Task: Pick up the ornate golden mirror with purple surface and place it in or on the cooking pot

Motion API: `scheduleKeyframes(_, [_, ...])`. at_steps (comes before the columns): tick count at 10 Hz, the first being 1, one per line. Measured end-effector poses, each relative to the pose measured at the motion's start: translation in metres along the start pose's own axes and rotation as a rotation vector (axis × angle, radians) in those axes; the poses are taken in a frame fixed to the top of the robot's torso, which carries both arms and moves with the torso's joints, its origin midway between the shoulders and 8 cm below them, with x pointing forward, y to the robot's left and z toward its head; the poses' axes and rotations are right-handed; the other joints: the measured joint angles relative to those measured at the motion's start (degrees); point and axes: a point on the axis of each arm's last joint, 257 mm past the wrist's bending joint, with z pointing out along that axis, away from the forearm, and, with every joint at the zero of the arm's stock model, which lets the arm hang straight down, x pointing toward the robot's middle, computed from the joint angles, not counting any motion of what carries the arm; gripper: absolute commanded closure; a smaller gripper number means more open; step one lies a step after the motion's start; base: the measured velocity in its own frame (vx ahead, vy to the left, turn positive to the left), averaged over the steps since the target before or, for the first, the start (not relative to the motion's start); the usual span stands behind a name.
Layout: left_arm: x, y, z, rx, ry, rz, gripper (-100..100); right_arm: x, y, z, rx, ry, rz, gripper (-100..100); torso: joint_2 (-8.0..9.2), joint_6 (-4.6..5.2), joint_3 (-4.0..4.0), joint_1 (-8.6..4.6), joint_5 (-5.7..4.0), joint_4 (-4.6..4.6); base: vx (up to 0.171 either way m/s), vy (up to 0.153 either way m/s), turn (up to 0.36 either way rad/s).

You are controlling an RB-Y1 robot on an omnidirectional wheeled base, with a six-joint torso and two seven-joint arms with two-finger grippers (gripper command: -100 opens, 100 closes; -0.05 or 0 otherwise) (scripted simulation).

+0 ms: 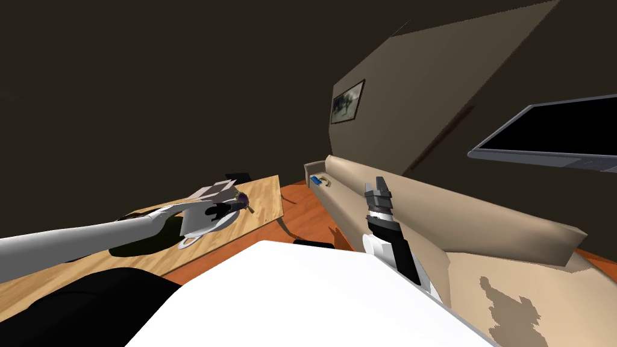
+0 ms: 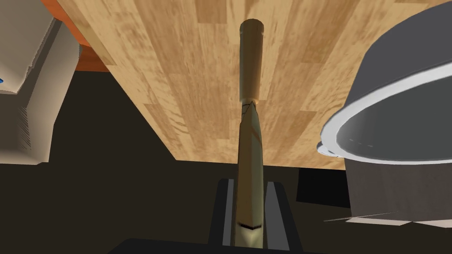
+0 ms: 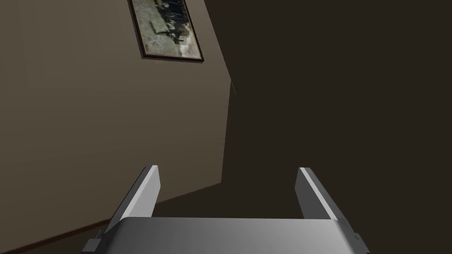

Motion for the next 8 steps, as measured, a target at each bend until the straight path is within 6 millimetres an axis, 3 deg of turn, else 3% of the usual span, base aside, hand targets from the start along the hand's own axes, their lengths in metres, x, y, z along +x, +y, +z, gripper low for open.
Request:
scheduleKeyframes(5, [-0.021,-0.023,-0.016,0.021,0.002,0.014,100,0.0,0.0,0.0,0.0,0.0,0.0,0,-0.07,0.06,-0.03,0.14,0.03,0.01,-0.04,0.084,0.062])
scheduleKeyframes(8, [-0.034,-0.039,-0.026,0.033,0.0,0.037,100,0.0,0.0,0.0,0.0,0.0,0.0,0,-0.1,0.03,-0.03,0.35,0.02,0.03,-0.025,0.141,0.071])
